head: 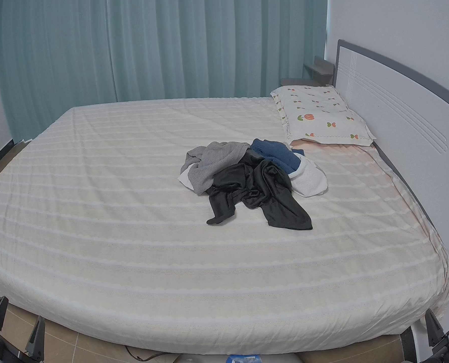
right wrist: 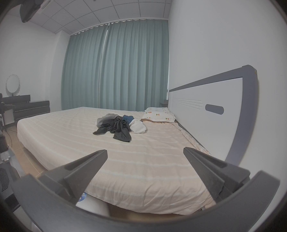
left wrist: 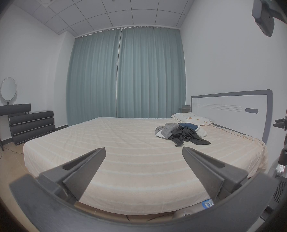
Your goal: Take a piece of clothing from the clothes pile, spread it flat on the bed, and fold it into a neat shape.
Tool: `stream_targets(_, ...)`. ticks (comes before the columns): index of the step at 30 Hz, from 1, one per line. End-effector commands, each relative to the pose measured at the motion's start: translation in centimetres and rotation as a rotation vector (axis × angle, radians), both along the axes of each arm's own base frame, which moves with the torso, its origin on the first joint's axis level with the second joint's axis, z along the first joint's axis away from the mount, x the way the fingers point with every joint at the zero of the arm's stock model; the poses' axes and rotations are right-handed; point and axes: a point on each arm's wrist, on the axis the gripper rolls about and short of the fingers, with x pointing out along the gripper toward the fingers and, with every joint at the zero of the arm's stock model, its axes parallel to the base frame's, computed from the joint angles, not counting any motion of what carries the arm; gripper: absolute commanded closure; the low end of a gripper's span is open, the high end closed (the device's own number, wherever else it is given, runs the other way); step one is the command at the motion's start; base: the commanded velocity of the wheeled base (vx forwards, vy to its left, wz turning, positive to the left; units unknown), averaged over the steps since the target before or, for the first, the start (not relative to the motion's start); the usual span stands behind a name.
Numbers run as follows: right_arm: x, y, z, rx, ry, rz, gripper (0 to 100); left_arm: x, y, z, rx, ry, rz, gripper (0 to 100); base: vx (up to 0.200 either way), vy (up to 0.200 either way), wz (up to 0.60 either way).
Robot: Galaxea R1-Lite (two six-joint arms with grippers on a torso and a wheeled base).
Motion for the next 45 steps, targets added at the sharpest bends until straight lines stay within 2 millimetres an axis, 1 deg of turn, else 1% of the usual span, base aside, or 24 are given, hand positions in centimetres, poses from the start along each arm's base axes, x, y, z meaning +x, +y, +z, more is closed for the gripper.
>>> stream_targets(1,0.1,0.0,0.4,0.004,-0.001,0.035,0,0.0,0.0,-0.5,-0.001,-0.002,-0.001,0,0.000,0.000,0.00)
stream_targets(2,0.0,0.0,1.8,0.020,-0.032,0.059,0,0.0,0.0,-0.5,0.001,-0.002,0.000,0,0.000,0.000,0.00)
stream_targets(4,-0.2,0.0,11.0,0.157,-0.180,0.110,0,0.0,0.0,-0.5,-0.001,0.000,-0.001,0,0.000,0.000,0.00)
stream_targets(5,-0.1,0.0,11.5,0.164,-0.181,0.112,0,0.0,0.0,-0.5,0.001,0.000,0.000,0,0.000,0.000,0.00)
stream_targets(6,1.4,0.1,13.2,0.197,-0.106,0.115,0,0.0,0.0,-0.5,0.001,-0.002,0.000,0,0.000,0.000,0.00)
stream_targets(7,1.9,0.1,13.5,0.178,-0.078,0.118,0,0.0,0.0,-0.5,-0.001,-0.002,0.000,0,0.000,0.000,0.00)
stream_targets(8,4.0,0.3,13.4,0.121,0.027,0.144,0,0.0,0.0,-0.5,-0.001,0.000,-0.001,0,0.000,0.000,0.00)
stream_targets(12,10.9,1.3,11.7,0.109,0.313,0.189,0,0.0,0.0,-0.5,-0.001,0.000,-0.001,0,0.000,0.000,0.00)
stream_targets(13,10.9,1.3,11.7,0.109,0.313,0.189,0,0.0,0.0,-0.5,-0.001,0.000,-0.001,0,0.000,0.000,0.00)
stream_targets(14,14.5,2.2,11.1,0.129,0.371,0.208,0,0.0,0.0,-0.5,0.001,0.000,0.002,0,0.000,0.000,0.00)
stream_targets(15,15.0,2.3,11.1,0.129,0.375,0.213,0,0.0,0.0,-0.5,-0.001,0.000,-0.001,0,0.000,0.000,0.00)
stream_targets(16,18.1,3.3,10.4,0.136,0.402,0.227,0,0.0,0.0,-0.5,-0.001,0.000,0.000,0,0.000,0.000,0.00)
stream_targets(19,23.8,4.9,7.9,0.136,0.470,0.216,0,0.0,0.0,-0.5,-0.001,-0.002,-0.001,0,0.000,0.000,0.00)
stream_targets(20,24.7,5.1,7.3,0.132,0.485,0.212,0,0.0,0.0,-0.5,-0.001,0.000,0.000,0,0.000,0.000,0.00)
stream_targets(21,24.7,5.1,7.3,0.132,0.485,0.212,0,0.0,0.0,-0.5,-0.001,0.000,0.000,0,0.000,0.000,0.00)
stream_targets(22,28.1,6.2,5.4,0.120,0.523,0.197,0,0.0,0.0,-0.5,-0.001,-0.002,0.000,0,0.000,0.000,0.00)
stream_targets(24,30.1,6.7,4.7,0.124,0.534,0.190,0,0.0,0.0,-0.5,-0.001,0.000,0.000,0,0.000,0.000,0.00)
stream_targets(25,32.4,7.3,4.1,0.162,0.543,0.180,0,0.0,0.0,-0.5,-0.001,0.000,0.000,0,0.000,0.000,0.00)
stream_targets(28,35.6,8.8,3.1,0.255,0.558,0.160,0,0.0,0.0,-0.5,-0.001,-0.002,0.002,0,0.000,0.000,0.00)
stream_targets(33,40.4,10.3,-0.3,0.311,0.583,0.105,0,0.0,0.0,-0.5,-0.001,0.000,0.000,0,0.000,0.000,0.00)
stream_targets(37,42.9,11.1,-2.3,0.323,0.590,0.100,0,0.0,0.0,-0.5,-0.001,0.000,-0.001,0,0.000,0.000,0.00)
stream_targets(38,42.9,11.1,-2.3,0.323,0.590,0.100,0,0.0,0.0,-0.5,-0.001,0.000,-0.001,0,0.000,0.000,0.00)
stream_targets(41,44.7,11.7,-5.3,0.319,0.621,0.092,0,0.0,0.0,-0.5,0.001,-0.002,0.000,0,0.000,0.000,0.00)
stream_targets(45,46.4,12.2,-6.7,0.359,0.617,0.080,0,0.0,0.0,-0.5,-0.001,-0.002,0.000,0,0.000,0.000,0.00)
